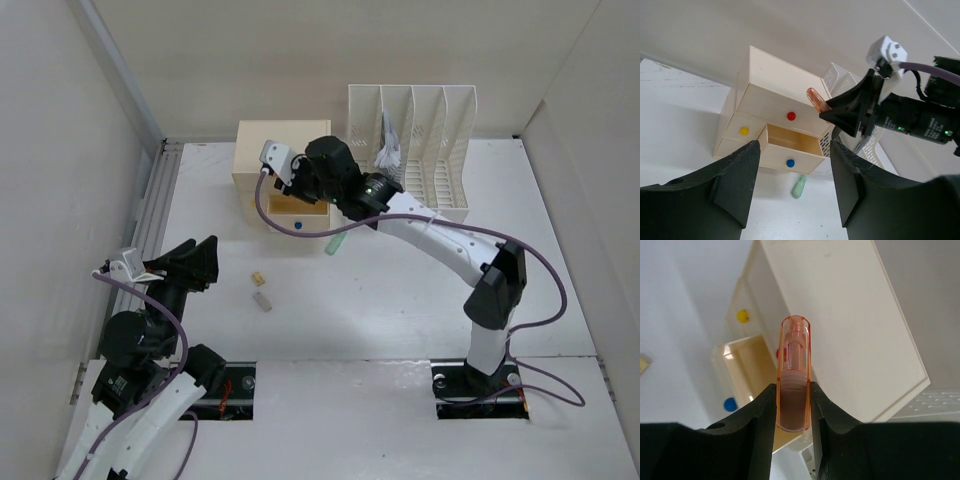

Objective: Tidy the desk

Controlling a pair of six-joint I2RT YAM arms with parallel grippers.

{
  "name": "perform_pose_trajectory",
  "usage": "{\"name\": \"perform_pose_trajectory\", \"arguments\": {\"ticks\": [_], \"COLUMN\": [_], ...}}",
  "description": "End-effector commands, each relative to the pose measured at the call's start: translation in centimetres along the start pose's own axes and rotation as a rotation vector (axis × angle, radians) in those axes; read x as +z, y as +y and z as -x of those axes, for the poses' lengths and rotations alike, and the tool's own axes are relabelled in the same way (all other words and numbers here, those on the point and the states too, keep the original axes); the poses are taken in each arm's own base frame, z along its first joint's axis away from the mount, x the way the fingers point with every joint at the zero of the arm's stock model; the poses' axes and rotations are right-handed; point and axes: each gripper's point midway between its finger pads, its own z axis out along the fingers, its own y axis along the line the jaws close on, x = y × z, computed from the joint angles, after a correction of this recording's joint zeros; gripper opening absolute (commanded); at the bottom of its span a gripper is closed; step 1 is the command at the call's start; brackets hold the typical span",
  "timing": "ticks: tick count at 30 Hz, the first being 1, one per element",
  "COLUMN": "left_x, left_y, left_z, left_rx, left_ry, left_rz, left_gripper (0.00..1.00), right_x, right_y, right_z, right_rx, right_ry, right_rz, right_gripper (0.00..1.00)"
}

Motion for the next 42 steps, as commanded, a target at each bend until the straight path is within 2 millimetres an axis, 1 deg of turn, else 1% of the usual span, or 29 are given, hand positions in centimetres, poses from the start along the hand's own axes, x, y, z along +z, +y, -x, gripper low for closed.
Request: {"name": "perform_pose_trajectory", "arguments": {"ticks": [1,2,3,4,6,8,9,10,13,15,16,17,18,19,20,21,24,25,26,27,28,30,33,34,36,38,39,41,42], "left_x": [0.2,0.2,0.2,0.2,0.2,0.2,0.2,0.2,0.2,0.2,0.2,0.2,0.2,0.2,0.2,0.2,0.2,0.2,0.2,0.2,0.2,0.2,0.2,0.2,0.2,0.2,0.2,0.2,0.1], "left_y": [-0.4,-0.4,-0.4,-0.4,-0.4,-0.4,-0.4,-0.4,-0.4,-0.4,-0.4,-0.4,-0.4,-0.4,-0.4,-0.4,-0.4,-0.4,-0.4,-0.4,-0.4,-0.4,-0.4,-0.4,-0.4,-0.4,-0.4,-0.4,-0.3], "left_z": [0.4,0.4,0.4,0.4,0.4,0.4,0.4,0.4,0.4,0.4,0.4,0.4,0.4,0.4,0.4,0.4,0.4,0.4,0.4,0.4,0.4,0.4,0.4,0.4,0.4,0.4,0.4,0.4,0.7], "left_rx": [0.005,0.005,0.005,0.005,0.005,0.005,0.005,0.005,0.005,0.005,0.005,0.005,0.005,0.005,0.005,0.005,0.005,0.005,0.005,0.005,0.005,0.005,0.005,0.005,0.005,0.005,0.005,0.005,0.001], "left_ry": [-0.02,-0.02,-0.02,-0.02,-0.02,-0.02,-0.02,-0.02,-0.02,-0.02,-0.02,-0.02,-0.02,-0.02,-0.02,-0.02,-0.02,-0.02,-0.02,-0.02,-0.02,-0.02,-0.02,-0.02,-0.02,-0.02,-0.02,-0.02,-0.031], "left_rz": [-0.015,-0.015,-0.015,-0.015,-0.015,-0.015,-0.015,-0.015,-0.015,-0.015,-0.015,-0.015,-0.015,-0.015,-0.015,-0.015,-0.015,-0.015,-0.015,-0.015,-0.015,-0.015,-0.015,-0.015,-0.015,-0.015,-0.015,-0.015,-0.01], "left_gripper": [0.55,0.55,0.55,0.55,0.55,0.55,0.55,0.55,0.55,0.55,0.55,0.55,0.55,0.55,0.55,0.55,0.55,0.55,0.55,0.55,0.55,0.55,0.56,0.56,0.56,0.56,0.56,0.56,0.56], "right_x": [0.7,1.3,1.5,1.2,1.8,1.8,1.8,1.9,1.7,1.7,2.0,2.4,2.4,2.6,3.0,2.9,3.2,3.1,3.2,2.8,3.0,2.2,1.9,1.2,0.9,0.2,0.2,-1.3,-1.9], "right_y": [-2.4,-2.4,-1.8,-2.0,-1.0,-1.1,-1.1,-0.9,-0.9,-1.4,-1.0,-1.2,-0.9,-1.4,-1.0,-1.4,-0.8,-1.2,-1.0,-1.0,-0.9,-1.2,-1.3,-1.6,-1.6,-1.7,-1.9,-1.4,-1.8], "right_z": [-0.5,-1.2,-1.2,-1.6,-1.8,-2.1,-2.9,-2.7,-3.3,-3.6,-4.3,-5.2,-5.7,-5.9,-6.7,-7.0,-7.4,-7.7,-8.1,-7.4,-7.6,-6.6,-6.0,-5.0,-4.5,-3.6,-3.7,-2.3,-2.3], "right_rx": [-0.001,-0.011,-0.011,-0.016,-0.015,-0.017,-0.011,-0.019,-0.013,-0.019,-0.026,-0.02,-0.018,-0.014,-0.02,-0.016,-0.022,-0.017,-0.016,-0.015,-0.015,-0.018,-0.009,-0.011,-0.001,-0.002,0.003,-0.011,-0.027], "right_ry": [0.058,0.076,0.071,0.086,0.084,0.084,0.098,0.086,0.094,0.098,0.117,0.135,0.155,0.159,0.181,0.185,0.189,0.193,0.202,0.18,0.18,0.149,0.128,0.098,0.084,0.056,0.052,-0.029,-0.06], "right_rz": [-0.089,-0.073,-0.038,-0.019,0.031,0.047,0.06,0.076,0.083,0.077,0.09,0.09,0.104,0.096,0.112,0.106,0.132,0.125,0.131,0.138,0.138,0.129,0.129,0.124,0.128,0.134,0.138,0.194,0.212], "right_gripper": [0.0,0.0,0.0,0.0,0.0,0.0,0.0,0.0,0.0,0.0,0.0,0.0,0.05,0.07,0.1,0.16,0.27,0.31,0.34,0.37,0.39,0.4,0.42,0.44,0.47,0.47,0.47,0.4,0.22]}}
